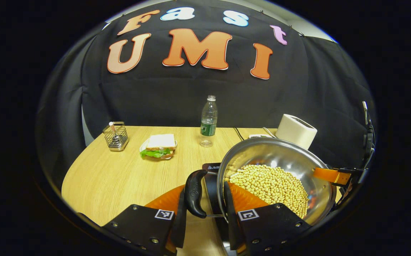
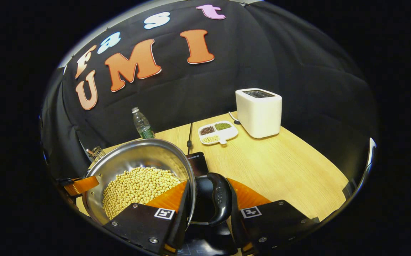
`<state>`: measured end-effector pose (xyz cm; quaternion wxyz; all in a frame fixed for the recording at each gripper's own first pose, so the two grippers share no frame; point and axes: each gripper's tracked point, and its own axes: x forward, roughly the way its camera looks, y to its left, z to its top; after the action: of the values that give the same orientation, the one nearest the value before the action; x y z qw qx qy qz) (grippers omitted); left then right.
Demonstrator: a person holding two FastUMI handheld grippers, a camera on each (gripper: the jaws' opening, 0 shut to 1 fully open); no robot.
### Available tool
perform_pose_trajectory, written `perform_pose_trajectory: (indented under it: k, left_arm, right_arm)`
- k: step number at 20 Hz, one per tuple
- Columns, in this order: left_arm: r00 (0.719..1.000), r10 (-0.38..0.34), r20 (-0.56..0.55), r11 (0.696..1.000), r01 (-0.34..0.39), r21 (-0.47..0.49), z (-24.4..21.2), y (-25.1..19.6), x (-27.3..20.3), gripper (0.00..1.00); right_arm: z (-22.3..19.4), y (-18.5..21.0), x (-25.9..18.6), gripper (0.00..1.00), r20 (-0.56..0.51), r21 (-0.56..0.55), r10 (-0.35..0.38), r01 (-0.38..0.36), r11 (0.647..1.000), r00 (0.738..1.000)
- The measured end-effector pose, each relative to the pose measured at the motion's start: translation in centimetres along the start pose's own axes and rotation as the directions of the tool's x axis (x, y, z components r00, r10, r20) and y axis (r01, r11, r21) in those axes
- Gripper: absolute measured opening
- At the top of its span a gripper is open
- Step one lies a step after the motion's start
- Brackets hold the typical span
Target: First push the handle of the pot to place it horizontally, then grasp the pot with both hands and set it on the induction cooktop.
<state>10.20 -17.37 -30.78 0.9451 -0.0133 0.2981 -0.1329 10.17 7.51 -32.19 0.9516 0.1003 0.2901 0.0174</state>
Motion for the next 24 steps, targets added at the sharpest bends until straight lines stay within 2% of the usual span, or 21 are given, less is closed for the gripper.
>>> perform_pose_trajectory:
  k: [12,14,16,17,18,19,20,21,22,24]
  left_arm:
    - [0.999,-0.001,-0.043,0.999,-0.001,-0.049,-2.3,0.6,1.1,0.50]
    - [0.999,-0.005,-0.044,0.997,0.002,-0.077,-2.4,0.6,1.1,0.51]
    - [1.000,0.005,-0.007,0.998,-0.005,-0.058,-1.4,0.8,0.5,0.54]
    - [0.999,0.011,0.036,1.000,-0.010,-0.029,-0.1,0.9,-0.1,0.55]
    - [0.995,0.035,0.089,0.999,-0.036,0.014,1.5,1.3,-0.7,0.55]
    - [0.988,0.063,0.143,0.996,-0.072,0.055,3.0,2.0,-1.7,0.67]
    - [0.980,0.083,0.182,0.991,-0.100,0.084,4.2,2.5,-2.7,0.72]
    - [0.971,0.100,0.215,0.988,-0.123,0.095,5.3,2.7,-4.0,0.77]
    - [0.965,0.111,0.237,0.987,-0.136,0.089,6.3,2.9,-5.1,0.77]
    - [0.951,0.134,0.280,0.987,-0.153,0.050,8.5,3.6,-8.2,0.78]
  right_arm:
    - [-1.8,0.3,0.9,0.53,-0.059,-0.022,0.000,-0.001,1.000,0.998]
    - [-1.7,0.5,0.8,0.57,-0.055,-0.024,0.008,-0.009,1.000,0.998]
    - [-0.8,0.4,0.0,0.60,-0.024,-0.042,0.007,-0.008,0.999,1.000]
    - [-0.1,0.1,-0.4,0.56,0.001,-0.060,-0.008,0.008,0.998,1.000]
    - [0.6,-0.1,-0.9,0.68,0.025,-0.074,-0.015,0.017,0.997,1.000]
    - [1.7,0.0,-1.5,0.72,0.047,-0.079,-0.017,0.020,0.997,0.999]
    - [2.7,0.2,-2.4,0.84,0.068,-0.079,-0.010,0.015,0.997,0.998]
    - [3.6,0.4,-3.3,0.90,0.088,-0.082,-0.004,0.012,0.997,0.996]
    - [4.5,0.6,-4.3,0.95,0.114,-0.092,0.001,0.010,0.996,0.994]
    - [7.1,1.0,-6.7,0.95,0.183,-0.127,0.003,0.020,0.992,0.983]
